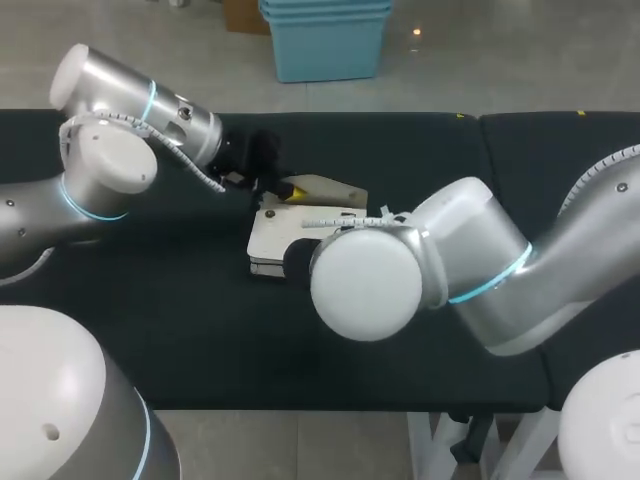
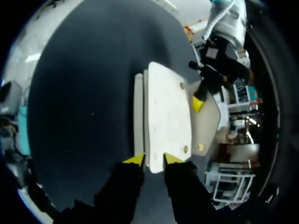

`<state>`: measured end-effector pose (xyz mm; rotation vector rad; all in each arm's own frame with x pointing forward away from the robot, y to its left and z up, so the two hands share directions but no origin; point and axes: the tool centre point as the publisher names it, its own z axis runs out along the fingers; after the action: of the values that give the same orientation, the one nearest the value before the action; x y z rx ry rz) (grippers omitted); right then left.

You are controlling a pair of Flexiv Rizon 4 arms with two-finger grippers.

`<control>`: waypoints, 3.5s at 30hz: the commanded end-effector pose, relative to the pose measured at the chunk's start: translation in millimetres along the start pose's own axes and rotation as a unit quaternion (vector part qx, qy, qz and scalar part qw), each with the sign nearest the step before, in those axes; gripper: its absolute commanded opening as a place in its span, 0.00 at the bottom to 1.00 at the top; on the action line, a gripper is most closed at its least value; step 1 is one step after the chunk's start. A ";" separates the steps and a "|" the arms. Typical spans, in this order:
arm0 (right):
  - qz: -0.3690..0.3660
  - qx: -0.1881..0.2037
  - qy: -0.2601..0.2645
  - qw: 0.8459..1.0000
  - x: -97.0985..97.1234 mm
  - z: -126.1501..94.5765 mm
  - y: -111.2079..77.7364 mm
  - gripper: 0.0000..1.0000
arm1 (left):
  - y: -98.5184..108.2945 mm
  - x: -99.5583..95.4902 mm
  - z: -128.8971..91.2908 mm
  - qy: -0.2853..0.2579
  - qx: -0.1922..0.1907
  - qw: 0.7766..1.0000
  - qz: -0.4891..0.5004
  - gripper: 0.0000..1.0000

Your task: Pick up the bag, open it, inspect its contents, close it, and place it on the opposite side

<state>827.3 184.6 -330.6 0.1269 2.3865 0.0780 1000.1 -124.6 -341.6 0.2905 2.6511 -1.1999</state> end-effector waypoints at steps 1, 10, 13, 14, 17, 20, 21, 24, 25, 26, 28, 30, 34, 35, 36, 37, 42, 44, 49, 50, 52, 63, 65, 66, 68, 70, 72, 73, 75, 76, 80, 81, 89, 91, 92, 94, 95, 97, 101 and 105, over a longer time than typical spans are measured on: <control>0.001 0.006 -0.029 1.000 5.6 10.7 13.5 0.35 | 1.1 -4.0 2.7 0.003 0.004 1.000 0.001 0.00; 0.009 0.020 -0.032 0.999 11.6 31.1 16.6 0.37 | 3.4 -7.8 3.5 0.005 0.009 1.000 0.001 0.00; 0.014 0.026 -0.037 0.999 12.5 38.5 14.8 0.37 | 4.4 -8.2 4.0 0.008 0.009 1.000 0.001 0.00; 0.016 0.026 -0.039 0.999 12.5 40.4 14.0 0.38 | 4.9 -8.4 4.3 0.009 0.009 1.000 0.001 0.00; 0.023 0.031 -0.047 0.998 11.1 46.7 11.0 0.37 | 5.8 -9.0 5.4 0.012 0.009 1.000 0.002 0.00; 0.032 0.034 -0.055 0.997 6.9 50.5 7.4 0.36 | 6.5 -9.6 7.1 0.015 0.010 1.000 0.003 0.00; 0.034 0.034 -0.058 0.997 5.6 51.1 6.3 0.35 | 6.6 -9.5 7.6 0.016 0.010 1.000 0.004 0.00; 0.036 0.035 -0.064 0.997 2.9 52.5 4.2 0.30 | 6.5 -9.3 8.9 0.019 0.010 1.000 0.005 0.00; 0.036 0.036 -0.065 0.997 2.3 53.6 3.0 0.29 | 6.7 -9.3 9.9 0.021 0.010 1.000 0.006 0.00; 0.036 0.036 -0.065 0.997 2.0 54.5 2.1 0.29 | 6.8 -9.3 10.3 0.022 0.010 1.000 0.007 0.00; 0.036 0.037 -0.065 0.997 1.8 56.2 0.4 0.29 | 6.8 -9.3 10.9 0.024 0.010 1.000 0.008 0.00; 0.036 0.039 -0.065 0.996 1.8 57.2 -0.8 0.30 | 6.9 -9.5 11.5 0.026 0.010 1.000 0.010 0.00; 0.036 0.040 -0.066 0.996 1.4 58.2 -2.5 0.25 | 6.5 -9.5 12.8 0.031 0.010 0.999 0.017 0.00; 0.036 0.041 -0.066 0.996 1.0 58.4 -2.7 0.18 | 6.2 -9.3 12.9 0.032 0.011 0.999 0.018 0.00; 0.036 0.041 -0.066 0.996 0.7 58.6 -2.8 0.06 | 5.5 -8.9 12.9 0.032 0.012 0.999 0.021 0.00; 0.037 0.041 -0.067 0.996 0.5 58.7 -2.9 0.00 | 5.0 -8.4 12.8 0.032 0.012 0.999 0.023 0.00; 0.038 0.039 -0.067 0.996 -1.0 59.1 -3.4 0.00 | 4.0 -4.2 11.0 0.025 0.022 0.998 0.044 0.00; 0.043 0.041 -0.060 0.996 -2.5 59.7 -3.9 0.00 | 3.7 -1.3 10.1 0.020 0.024 0.998 0.056 0.00; 0.043 0.042 -0.054 0.997 -3.5 60.5 -4.3 0.00 | 0.8 10.0 8.4 -0.001 0.030 0.994 0.107 0.00; 0.043 0.042 -0.054 0.997 -3.5 60.5 -4.3 0.00 | 0.4 13.2 8.7 -0.007 0.030 0.993 0.117 0.00; 0.043 0.042 -0.054 0.997 -3.5 60.5 -4.3 0.00 | 0.8 20.6 9.5 -0.019 0.035 0.989 0.142 0.00; 0.043 0.042 -0.054 0.997 -3.5 60.5 -4.3 0.00 | 1.6 48.8 9.0 -0.050 0.036 0.975 0.214 0.00; 0.043 0.042 -0.054 0.997 -3.5 60.5 -4.3 0.00 | 2.7 49.4 8.8 -0.051 0.041 0.976 0.209 0.00; 0.043 0.042 -0.054 0.997 -3.5 60.5 -4.3 0.00 | 3.3 48.8 8.5 -0.051 0.041 0.976 0.208 0.00; 0.043 0.042 -0.054 0.997 -3.5 60.5 -4.3 0.00 | 3.1 47.1 7.0 -0.050 0.043 0.977 0.203 0.15; 0.043 0.042 -0.054 0.997 -3.5 60.5 -4.3 0.00 | 1.2 44.8 3.4 -0.052 0.047 0.978 0.199 0.50; 0.043 0.042 -0.054 0.997 -3.5 60.5 -4.3 0.00 | -1.7 42.2 -1.4 -0.056 0.050 0.978 0.197 0.69; 0.043 0.042 -0.054 0.997 -3.5 60.5 -4.3 0.00 | -3.3 41.2 -3.9 -0.057 0.052 0.977 0.198 0.76; 0.043 0.042 -0.054 0.997 -3.5 60.5 -4.3 0.00 | -6.8 38.7 -9.2 -0.059 0.055 0.977 0.197 0.73; 0.043 0.042 -0.054 0.997 -3.5 60.5 -4.3 0.00 | -8.2 37.5 -11.3 -0.060 0.055 0.977 0.198 0.71; 0.043 0.042 -0.054 0.997 -3.5 60.5 -4.3 0.00 | -11.6 31.8 -15.2 -0.061 0.048 0.977 0.199 0.51; 0.043 0.042 -0.054 0.997 -3.5 60.5 -4.3 0.00 | -11.9 30.4 -15.3 -0.062 0.044 0.977 0.201 0.47; 0.043 0.042 -0.054 0.997 -3.5 60.5 -4.3 0.00 | -11.8 24.9 -13.4 -0.062 0.034 0.977 0.200 0.00; 0.043 0.042 -0.054 0.997 -3.5 60.5 -4.3 0.00 | -12.4 26.2 -14.9 -0.063 0.035 0.977 0.202 0.00; 0.043 0.042 -0.054 0.997 -3.5 60.5 -4.3 0.00 | -12.8 27.3 -15.5 -0.063 0.036 0.976 0.203 0.00; 0.043 0.042 -0.054 0.997 -3.5 60.5 -4.3 0.00 | -13.0 31.4 -16.6 -0.064 0.038 0.975 0.208 0.00; 0.043 0.042 -0.054 0.997 -3.5 60.5 -4.3 0.00 | -12.9 34.1 -16.5 -0.063 0.038 0.974 0.213 0.00; 0.043 0.042 -0.054 0.997 -3.5 60.5 -4.3 0.00 | -11.6 41.4 -14.4 -0.060 0.039 0.972 0.222 0.00; 0.043 0.042 -0.054 0.997 -3.5 60.5 -4.3 0.00 | -5.4 55.6 -3.8 -0.043 0.030 0.970 0.237 0.00; 0.043 0.042 -0.054 0.997 -3.5 60.5 -4.3 0.00 | 0.9 62.6 4.1 -0.031 0.027 0.971 0.236 0.00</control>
<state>870.3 180.5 -371.1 0.2674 2.2772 0.0098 941.2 -118.2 -354.5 0.8244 2.3065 -1.0953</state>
